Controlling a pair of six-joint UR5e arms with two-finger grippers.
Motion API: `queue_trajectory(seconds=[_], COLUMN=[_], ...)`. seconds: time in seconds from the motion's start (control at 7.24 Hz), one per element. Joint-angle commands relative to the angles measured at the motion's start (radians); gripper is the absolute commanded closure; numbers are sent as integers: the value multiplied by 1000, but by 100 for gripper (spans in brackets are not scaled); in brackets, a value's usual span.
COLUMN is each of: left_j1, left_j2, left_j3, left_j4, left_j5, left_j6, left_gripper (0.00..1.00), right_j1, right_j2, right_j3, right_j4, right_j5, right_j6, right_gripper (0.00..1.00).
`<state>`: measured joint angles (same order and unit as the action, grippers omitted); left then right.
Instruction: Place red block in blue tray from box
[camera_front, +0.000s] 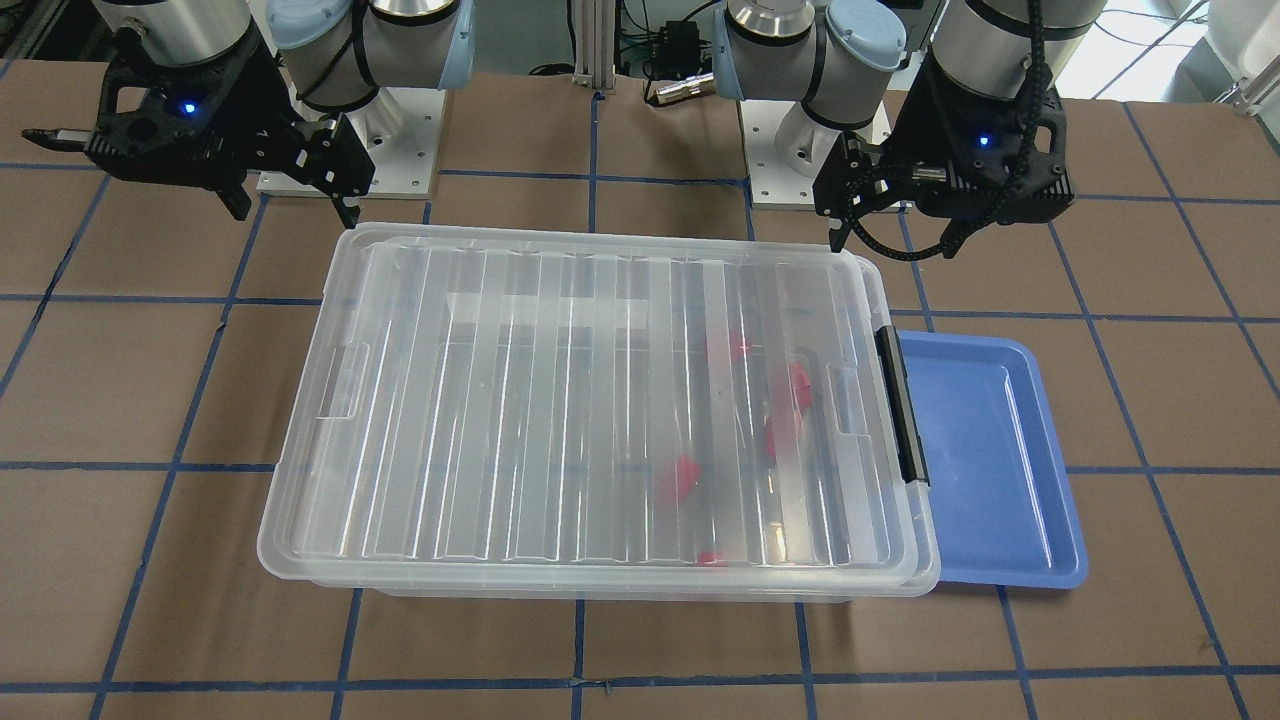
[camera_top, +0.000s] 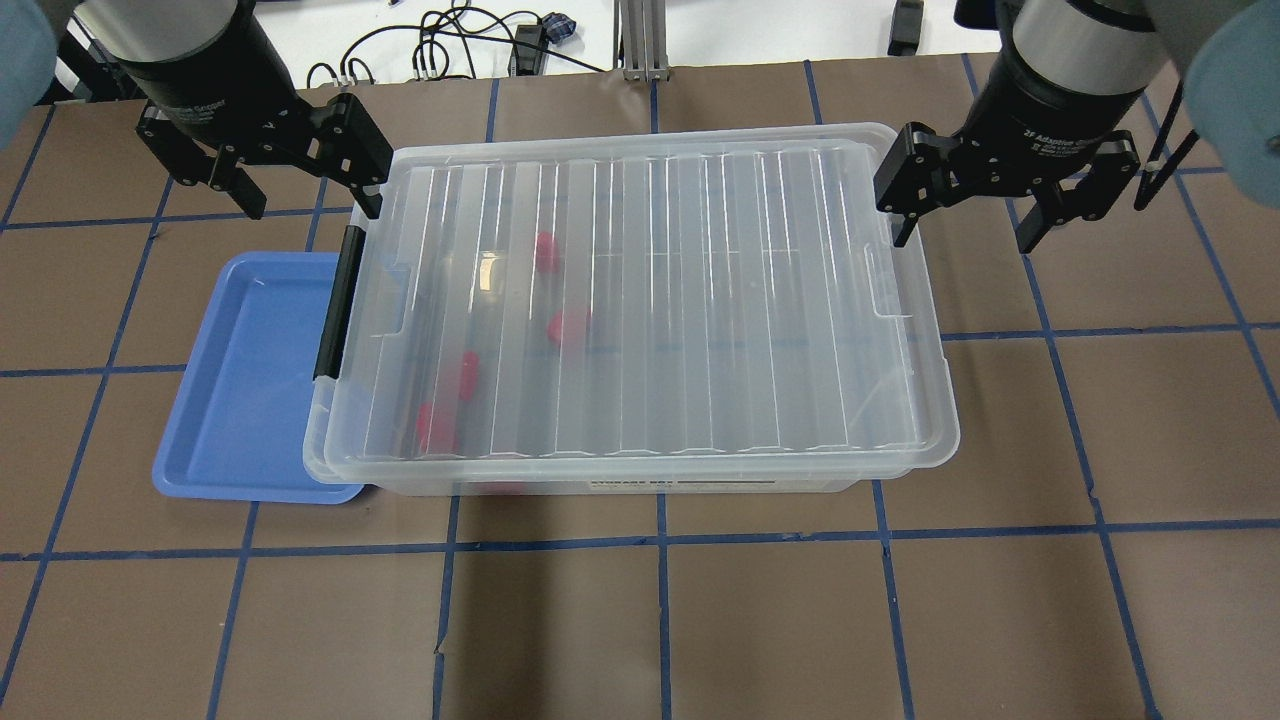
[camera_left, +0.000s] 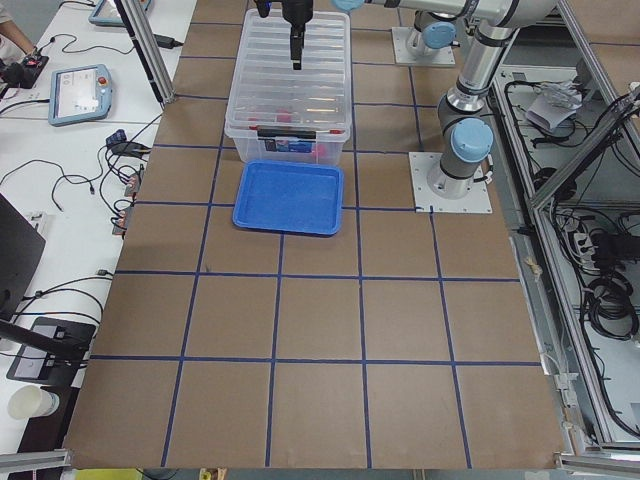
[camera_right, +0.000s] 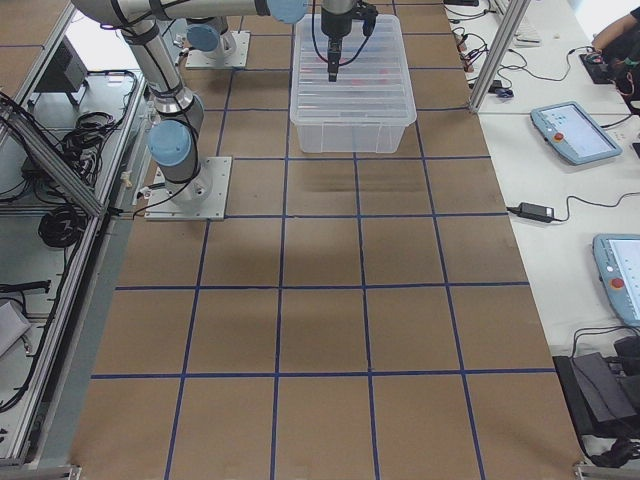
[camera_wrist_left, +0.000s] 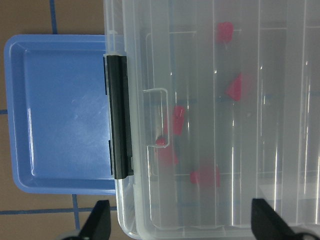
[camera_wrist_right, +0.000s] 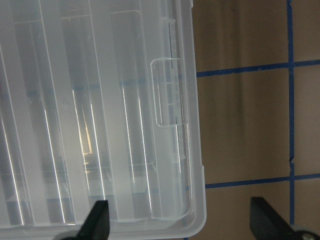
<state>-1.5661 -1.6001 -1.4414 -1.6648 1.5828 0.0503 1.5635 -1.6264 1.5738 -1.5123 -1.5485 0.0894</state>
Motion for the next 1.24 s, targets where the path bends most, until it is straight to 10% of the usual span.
queue_trajectory(seconds=[0.0, 1.11], left_j1=[0, 0], left_j2=[8, 25], left_j3=[-1, 6], left_j4=[-1, 7], left_j5=[0, 0], left_j6=[0, 0], left_gripper=[0, 0], right_j1=[-16, -71], right_j2=[13, 261], right_j3=[3, 25], right_j4=[-9, -232], right_j5=[-4, -12], right_j6=[-20, -23], right_gripper=[0, 0])
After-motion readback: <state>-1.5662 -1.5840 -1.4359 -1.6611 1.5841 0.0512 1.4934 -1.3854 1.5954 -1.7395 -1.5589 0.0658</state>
